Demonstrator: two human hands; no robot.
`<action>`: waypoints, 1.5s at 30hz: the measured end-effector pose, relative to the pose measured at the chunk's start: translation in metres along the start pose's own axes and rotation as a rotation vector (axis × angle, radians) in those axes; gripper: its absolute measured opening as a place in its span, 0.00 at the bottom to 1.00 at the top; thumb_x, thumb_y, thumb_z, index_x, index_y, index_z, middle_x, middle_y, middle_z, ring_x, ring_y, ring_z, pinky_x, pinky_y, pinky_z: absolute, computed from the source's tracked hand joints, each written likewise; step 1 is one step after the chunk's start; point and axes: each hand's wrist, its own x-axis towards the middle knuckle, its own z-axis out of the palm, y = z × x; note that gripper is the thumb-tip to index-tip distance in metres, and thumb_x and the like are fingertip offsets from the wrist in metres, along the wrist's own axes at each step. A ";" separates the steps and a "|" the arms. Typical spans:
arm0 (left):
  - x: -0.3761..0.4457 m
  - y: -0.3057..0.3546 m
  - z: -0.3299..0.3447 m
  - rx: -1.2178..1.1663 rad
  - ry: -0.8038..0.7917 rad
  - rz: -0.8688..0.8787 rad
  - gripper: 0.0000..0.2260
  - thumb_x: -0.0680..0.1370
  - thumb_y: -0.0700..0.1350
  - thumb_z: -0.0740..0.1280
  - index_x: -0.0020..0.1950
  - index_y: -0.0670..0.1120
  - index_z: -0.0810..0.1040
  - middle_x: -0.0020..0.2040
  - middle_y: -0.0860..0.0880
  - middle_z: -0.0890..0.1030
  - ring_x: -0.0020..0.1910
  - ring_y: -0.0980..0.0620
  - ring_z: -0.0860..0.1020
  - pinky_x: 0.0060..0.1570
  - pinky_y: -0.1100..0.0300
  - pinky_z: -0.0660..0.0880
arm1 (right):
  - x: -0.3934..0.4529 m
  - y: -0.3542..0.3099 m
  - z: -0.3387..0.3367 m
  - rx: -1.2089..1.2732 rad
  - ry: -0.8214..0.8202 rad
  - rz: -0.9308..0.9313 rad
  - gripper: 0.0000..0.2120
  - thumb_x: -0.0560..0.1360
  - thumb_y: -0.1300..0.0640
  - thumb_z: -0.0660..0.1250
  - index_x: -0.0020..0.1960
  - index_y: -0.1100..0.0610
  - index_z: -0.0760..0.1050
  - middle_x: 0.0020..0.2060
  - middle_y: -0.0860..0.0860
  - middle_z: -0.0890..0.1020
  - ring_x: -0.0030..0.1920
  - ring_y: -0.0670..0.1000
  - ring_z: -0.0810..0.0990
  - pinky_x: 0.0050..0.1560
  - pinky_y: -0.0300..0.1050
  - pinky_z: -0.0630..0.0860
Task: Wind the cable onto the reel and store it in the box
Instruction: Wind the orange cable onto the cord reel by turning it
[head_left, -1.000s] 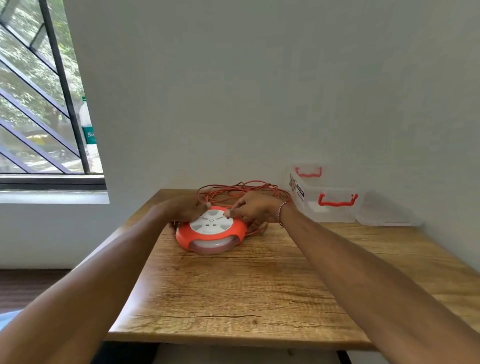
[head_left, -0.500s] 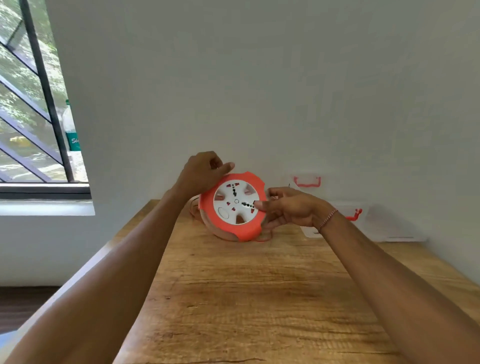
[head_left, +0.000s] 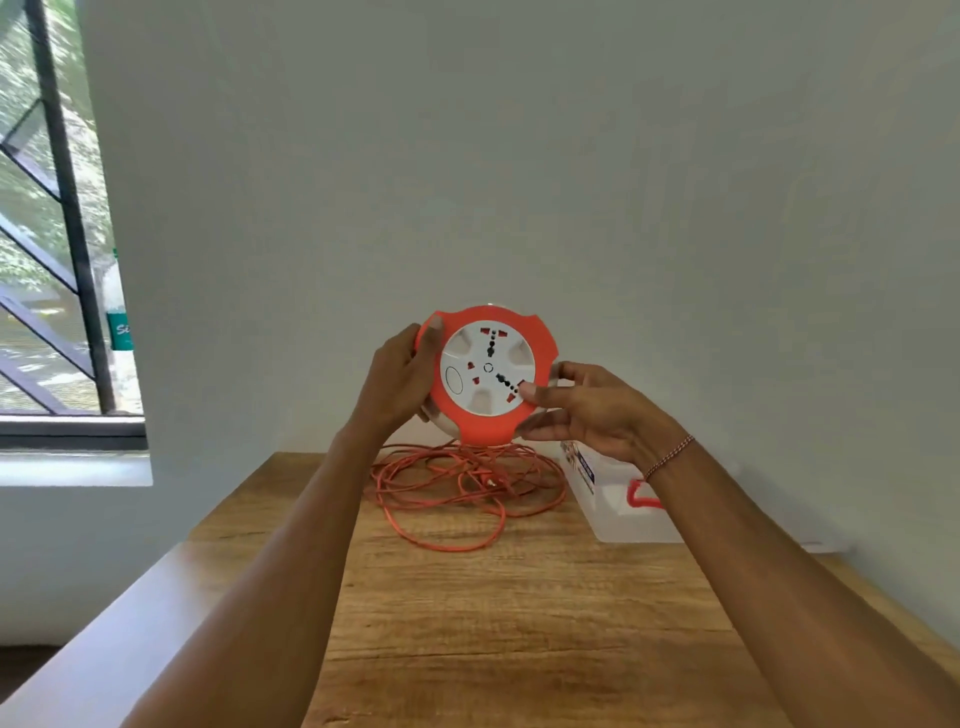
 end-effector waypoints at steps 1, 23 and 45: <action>0.001 0.002 0.002 0.011 0.020 0.011 0.28 0.83 0.64 0.54 0.49 0.41 0.77 0.38 0.41 0.84 0.33 0.42 0.84 0.28 0.47 0.81 | 0.000 -0.004 -0.004 -0.055 0.012 -0.019 0.25 0.70 0.59 0.77 0.63 0.64 0.72 0.51 0.63 0.84 0.49 0.66 0.84 0.48 0.56 0.82; 0.018 0.018 0.018 0.094 0.040 0.143 0.25 0.84 0.60 0.53 0.49 0.43 0.80 0.41 0.46 0.85 0.38 0.46 0.84 0.43 0.41 0.82 | -0.003 -0.040 0.027 -1.619 0.110 -0.814 0.19 0.63 0.58 0.81 0.53 0.47 0.84 0.68 0.45 0.75 0.60 0.51 0.67 0.49 0.48 0.77; 0.018 0.017 0.018 0.066 0.097 0.141 0.24 0.84 0.58 0.53 0.51 0.41 0.80 0.42 0.44 0.85 0.39 0.46 0.84 0.43 0.40 0.82 | -0.003 -0.036 0.032 -1.582 0.356 -0.866 0.15 0.73 0.53 0.74 0.59 0.50 0.82 0.58 0.54 0.80 0.56 0.54 0.75 0.49 0.51 0.80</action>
